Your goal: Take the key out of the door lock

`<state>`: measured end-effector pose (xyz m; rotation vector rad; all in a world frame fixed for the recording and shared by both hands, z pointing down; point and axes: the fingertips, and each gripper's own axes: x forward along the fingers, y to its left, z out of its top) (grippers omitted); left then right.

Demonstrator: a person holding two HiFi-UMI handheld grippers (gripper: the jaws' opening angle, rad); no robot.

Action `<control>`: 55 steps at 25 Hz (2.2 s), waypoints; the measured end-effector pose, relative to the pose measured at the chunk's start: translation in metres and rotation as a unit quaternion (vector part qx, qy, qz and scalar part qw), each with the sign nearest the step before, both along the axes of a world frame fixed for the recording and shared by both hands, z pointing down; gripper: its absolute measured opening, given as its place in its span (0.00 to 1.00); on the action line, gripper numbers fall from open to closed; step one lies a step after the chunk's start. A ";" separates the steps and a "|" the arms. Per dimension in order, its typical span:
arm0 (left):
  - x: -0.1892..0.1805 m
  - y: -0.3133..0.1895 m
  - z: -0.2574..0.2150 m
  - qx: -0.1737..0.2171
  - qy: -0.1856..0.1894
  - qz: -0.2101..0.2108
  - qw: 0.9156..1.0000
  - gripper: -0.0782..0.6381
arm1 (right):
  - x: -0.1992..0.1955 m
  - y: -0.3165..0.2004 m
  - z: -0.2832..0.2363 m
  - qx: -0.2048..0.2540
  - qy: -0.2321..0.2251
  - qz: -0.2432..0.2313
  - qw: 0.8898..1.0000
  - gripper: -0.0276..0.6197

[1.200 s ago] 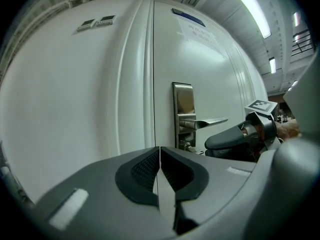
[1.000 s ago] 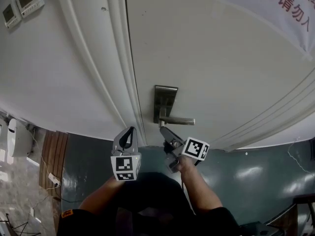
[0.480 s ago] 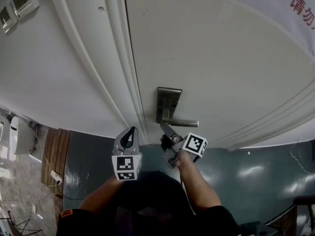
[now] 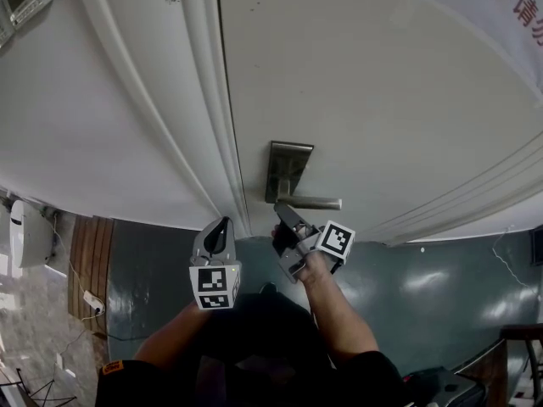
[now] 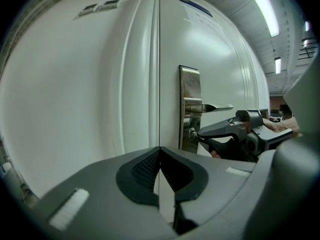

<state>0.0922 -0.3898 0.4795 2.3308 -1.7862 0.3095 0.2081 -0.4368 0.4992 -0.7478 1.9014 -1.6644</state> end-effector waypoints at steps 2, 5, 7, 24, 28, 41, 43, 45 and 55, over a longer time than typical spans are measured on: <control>0.001 0.002 0.003 -0.006 0.004 0.002 1.000 0.13 | 0.000 0.000 -0.001 -0.009 -0.005 0.006 1.000 0.07; 0.002 0.005 0.004 -0.008 0.009 0.006 1.000 0.13 | 0.001 0.001 -0.001 -0.015 -0.006 0.014 1.000 0.07; 0.002 0.006 0.004 -0.007 0.010 0.008 1.000 0.13 | 0.002 0.001 -0.001 -0.018 -0.008 0.019 1.000 0.07; -0.009 0.020 -0.001 -0.005 0.018 0.036 0.999 0.13 | -0.016 0.088 -0.010 -0.011 -0.035 0.001 0.999 0.07; -0.007 0.034 -0.006 -0.002 0.021 0.054 0.998 0.13 | -0.011 0.104 -0.024 0.024 -0.002 0.022 0.999 0.07; -0.052 0.107 -0.030 0.035 0.038 0.132 0.990 0.13 | -0.049 0.190 -0.058 0.141 0.288 0.120 0.939 0.07; -0.064 0.127 -0.032 0.043 0.039 0.149 0.987 0.13 | -0.060 0.210 -0.058 0.140 0.329 0.137 0.924 0.07; -0.076 0.145 -0.034 0.048 0.043 0.167 0.984 0.13 | -0.071 0.229 -0.059 0.136 0.365 0.153 0.908 0.07; -0.117 0.226 -0.018 0.007 0.087 0.197 0.977 0.13 | -0.110 0.331 -0.079 0.135 0.485 0.189 0.843 0.07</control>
